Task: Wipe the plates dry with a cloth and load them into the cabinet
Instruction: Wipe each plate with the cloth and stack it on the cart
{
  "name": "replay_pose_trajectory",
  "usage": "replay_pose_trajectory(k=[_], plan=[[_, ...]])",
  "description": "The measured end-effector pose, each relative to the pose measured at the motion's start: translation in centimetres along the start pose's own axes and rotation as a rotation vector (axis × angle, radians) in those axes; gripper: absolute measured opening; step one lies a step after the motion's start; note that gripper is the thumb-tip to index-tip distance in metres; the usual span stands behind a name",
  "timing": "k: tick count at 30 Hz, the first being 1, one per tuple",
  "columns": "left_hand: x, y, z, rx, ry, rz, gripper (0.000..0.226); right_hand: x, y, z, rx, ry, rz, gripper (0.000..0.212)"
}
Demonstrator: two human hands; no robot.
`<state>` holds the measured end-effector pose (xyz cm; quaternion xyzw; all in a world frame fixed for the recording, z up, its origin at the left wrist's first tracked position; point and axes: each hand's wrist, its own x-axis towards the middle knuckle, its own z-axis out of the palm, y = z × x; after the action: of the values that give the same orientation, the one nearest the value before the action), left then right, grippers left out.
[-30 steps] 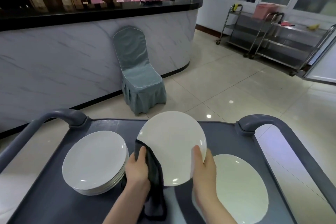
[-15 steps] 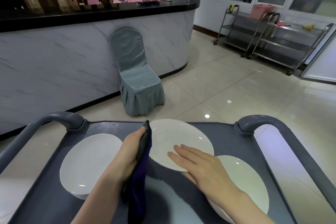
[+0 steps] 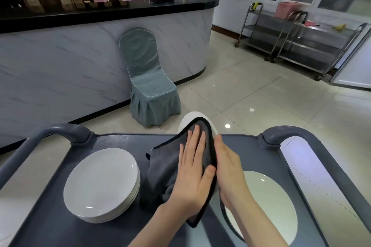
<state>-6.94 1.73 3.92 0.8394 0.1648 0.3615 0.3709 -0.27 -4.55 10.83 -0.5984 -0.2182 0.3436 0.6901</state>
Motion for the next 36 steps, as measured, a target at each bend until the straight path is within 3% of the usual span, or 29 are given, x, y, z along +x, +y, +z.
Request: replay_pose_trajectory(k=[5, 12, 17, 24, 27, 31, 36], plan=[[1.6, -1.6, -1.4, -0.324, 0.080, -0.253, 0.061, -1.7, 2.1, 0.2, -0.200, 0.092, -0.103, 0.041], [-1.0, -1.7, 1.1, 0.066, -0.093, 0.041, 0.074, -0.3, 1.1, 0.1, -0.050, 0.157, -0.030, 0.041], [1.6, -2.1, -1.3, -0.340, 0.004, -0.256, 0.064, -1.2, 2.9, -0.1, -0.214, 0.158, -0.023, 0.044], [-1.4, -1.6, 0.7, 0.104, -0.138, 0.079, 0.075, 0.0, 1.7, -0.3, -0.084, 0.164, 0.034, 0.038], [0.6, -1.9, -0.4, -0.002, -0.139, 0.055, 0.070, -0.1, 1.9, -0.9, -0.104, 0.056, 0.033, 0.029], [2.5, -3.7, -2.3, -0.129, -0.099, -0.118, 0.058, -0.6, 1.5, -2.2, -0.138, 0.012, 0.035, 0.034], [-0.4, -5.1, -2.8, -0.084, -0.120, -0.129, 0.065, -0.7, 0.6, -5.8, 0.088, 0.051, 0.192, 0.041]])
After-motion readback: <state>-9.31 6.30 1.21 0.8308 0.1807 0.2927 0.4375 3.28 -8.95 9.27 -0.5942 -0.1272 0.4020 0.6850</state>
